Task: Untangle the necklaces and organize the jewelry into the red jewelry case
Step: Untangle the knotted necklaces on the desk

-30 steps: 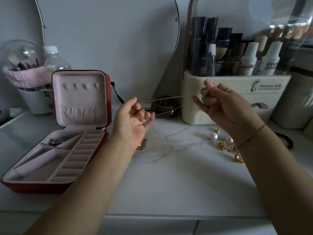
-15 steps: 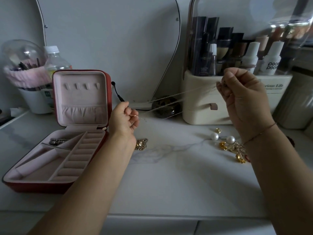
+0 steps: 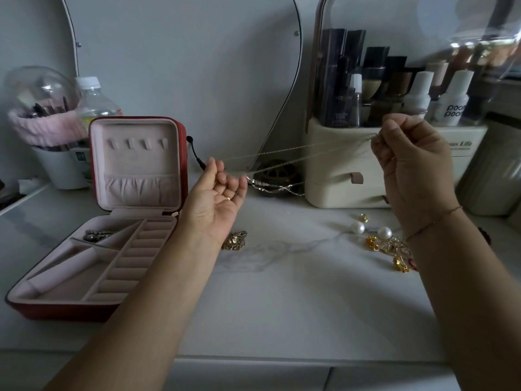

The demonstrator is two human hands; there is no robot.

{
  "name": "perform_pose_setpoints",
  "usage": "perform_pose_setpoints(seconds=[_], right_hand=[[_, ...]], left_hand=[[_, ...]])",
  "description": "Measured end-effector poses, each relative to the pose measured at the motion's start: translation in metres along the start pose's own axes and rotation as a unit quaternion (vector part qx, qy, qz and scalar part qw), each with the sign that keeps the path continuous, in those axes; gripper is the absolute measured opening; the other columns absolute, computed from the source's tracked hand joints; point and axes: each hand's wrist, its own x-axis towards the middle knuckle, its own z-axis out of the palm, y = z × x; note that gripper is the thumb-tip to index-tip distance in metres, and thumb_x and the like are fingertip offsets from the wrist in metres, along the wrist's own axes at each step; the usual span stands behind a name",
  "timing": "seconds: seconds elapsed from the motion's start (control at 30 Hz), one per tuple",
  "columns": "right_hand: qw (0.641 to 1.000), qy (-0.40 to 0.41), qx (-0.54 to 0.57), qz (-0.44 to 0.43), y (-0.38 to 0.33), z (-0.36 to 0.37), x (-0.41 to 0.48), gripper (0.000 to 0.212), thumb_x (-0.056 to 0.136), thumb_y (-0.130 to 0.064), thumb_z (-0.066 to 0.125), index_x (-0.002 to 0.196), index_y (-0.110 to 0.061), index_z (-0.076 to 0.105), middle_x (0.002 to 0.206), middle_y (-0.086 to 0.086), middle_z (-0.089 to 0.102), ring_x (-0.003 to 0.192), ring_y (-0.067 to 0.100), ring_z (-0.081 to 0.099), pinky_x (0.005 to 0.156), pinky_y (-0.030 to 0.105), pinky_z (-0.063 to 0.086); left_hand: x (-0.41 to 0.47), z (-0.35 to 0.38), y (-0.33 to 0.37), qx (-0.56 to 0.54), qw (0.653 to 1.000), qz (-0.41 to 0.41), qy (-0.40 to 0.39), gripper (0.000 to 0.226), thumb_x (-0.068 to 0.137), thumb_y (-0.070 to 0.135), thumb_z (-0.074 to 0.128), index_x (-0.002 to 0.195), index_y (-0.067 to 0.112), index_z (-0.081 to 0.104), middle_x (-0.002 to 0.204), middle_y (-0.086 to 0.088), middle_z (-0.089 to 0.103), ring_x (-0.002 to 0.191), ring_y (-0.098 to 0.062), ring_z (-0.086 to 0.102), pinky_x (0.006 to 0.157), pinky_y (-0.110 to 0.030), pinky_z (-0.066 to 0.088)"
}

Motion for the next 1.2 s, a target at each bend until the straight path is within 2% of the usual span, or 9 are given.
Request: perform_pose_setpoints(seconds=[0.17,0.3,0.4,0.5,0.6,0.7,0.8,0.93,1.2], right_hand=[[1.0,-0.02,0.0,0.016,-0.001,0.0,0.0,0.015,0.092,-0.001,0.053,0.084,-0.011,0.06,0.065,-0.004,0.057,0.058,0.007,0.049,0.074,0.026,0.044],[0.99,-0.118,-0.064,0.047,-0.001,0.007,-0.008,0.002,0.083,-0.013,0.063,0.083,-0.014,0.062,0.071,0.0,0.058,0.065,0.012,0.05,0.066,0.026,0.044],[0.977,-0.166,-0.118,0.061,0.001,0.018,-0.017,0.012,0.073,-0.016,0.066,0.081,-0.011,0.06,0.07,0.002,0.059,0.063,0.012,0.05,0.06,0.022,0.043],[0.966,-0.198,-0.15,0.071,0.002,0.026,-0.023,0.013,0.069,-0.015,0.068,0.079,-0.012,0.061,0.067,0.001,0.06,0.059,0.012,0.05,0.054,0.02,0.045],[0.955,-0.218,-0.183,0.079,0.006,0.028,-0.027,0.01,0.072,-0.011,0.069,0.078,-0.011,0.062,0.064,0.003,0.06,0.054,0.015,0.045,0.045,0.019,0.039],[0.944,-0.226,-0.224,0.081,0.009,0.031,-0.031,0.01,0.076,-0.005,0.07,0.077,-0.011,0.063,0.066,0.005,0.061,0.054,0.015,0.046,0.048,0.023,0.037],[0.941,-0.233,-0.229,0.091,0.012,0.035,-0.036,0.009,0.078,0.0,0.069,0.079,-0.005,0.062,0.065,0.009,0.062,0.051,0.01,0.055,0.048,0.017,0.042],[0.934,-0.25,-0.239,0.09,0.019,0.039,-0.038,0.008,0.077,-0.004,0.071,0.08,-0.005,0.063,0.069,0.013,0.067,0.059,0.02,0.064,0.053,0.019,0.049],[0.938,-0.215,-0.261,0.072,0.016,0.039,-0.037,0.007,0.079,-0.006,0.07,0.078,-0.009,0.064,0.067,0.006,0.064,0.055,0.006,0.055,0.053,0.017,0.046]], left_hand=[[-0.009,0.003,-0.003,0.194,0.98,0.004,-0.041,0.024,0.095,0.033,0.053,0.076,0.019,0.058,0.04,0.01,0.029,0.04,-0.004,0.03,0.061,-0.021,0.037],[-0.023,0.01,-0.013,0.45,0.887,0.082,-0.07,0.023,0.09,0.03,0.061,0.073,0.016,0.067,0.038,0.011,0.03,0.047,-0.01,0.032,0.065,-0.025,0.039],[-0.027,0.01,-0.017,0.529,0.84,0.096,-0.077,0.024,0.087,0.03,0.065,0.071,0.014,0.069,0.04,0.013,0.038,0.057,-0.013,0.036,0.07,-0.026,0.036],[-0.025,0.006,-0.021,0.594,0.793,0.105,-0.083,0.023,0.084,0.036,0.068,0.071,0.017,0.071,0.056,0.005,0.053,0.064,-0.015,0.05,0.072,-0.026,0.039],[-0.025,0.005,-0.026,0.652,0.743,0.121,-0.089,0.017,0.083,0.043,0.068,0.09,0.027,0.07,0.09,0.014,0.065,0.09,0.0,0.058,0.075,-0.016,0.04],[-0.029,0.009,-0.023,0.561,0.803,0.084,-0.181,0.029,0.078,0.048,0.067,0.101,0.03,0.069,0.104,0.015,0.07,0.103,0.004,0.06,0.087,-0.014,0.044],[-0.033,0.013,-0.024,0.483,0.842,0.031,-0.239,0.032,0.072,0.039,0.068,0.097,0.021,0.071,0.095,0.004,0.075,0.097,-0.004,0.067,0.085,-0.013,0.05],[-0.033,0.014,-0.027,0.456,0.865,0.026,-0.206,0.02,0.072,0.023,0.073,0.09,0.015,0.072,0.079,-0.003,0.074,0.079,-0.01,0.07,0.077,-0.016,0.051],[-0.033,0.013,-0.023,0.432,0.889,0.021,-0.152,0.01,0.082,0.007,0.068,0.09,0.012,0.073,0.074,-0.005,0.073,0.075,-0.013,0.069,0.08,-0.021,0.055]])
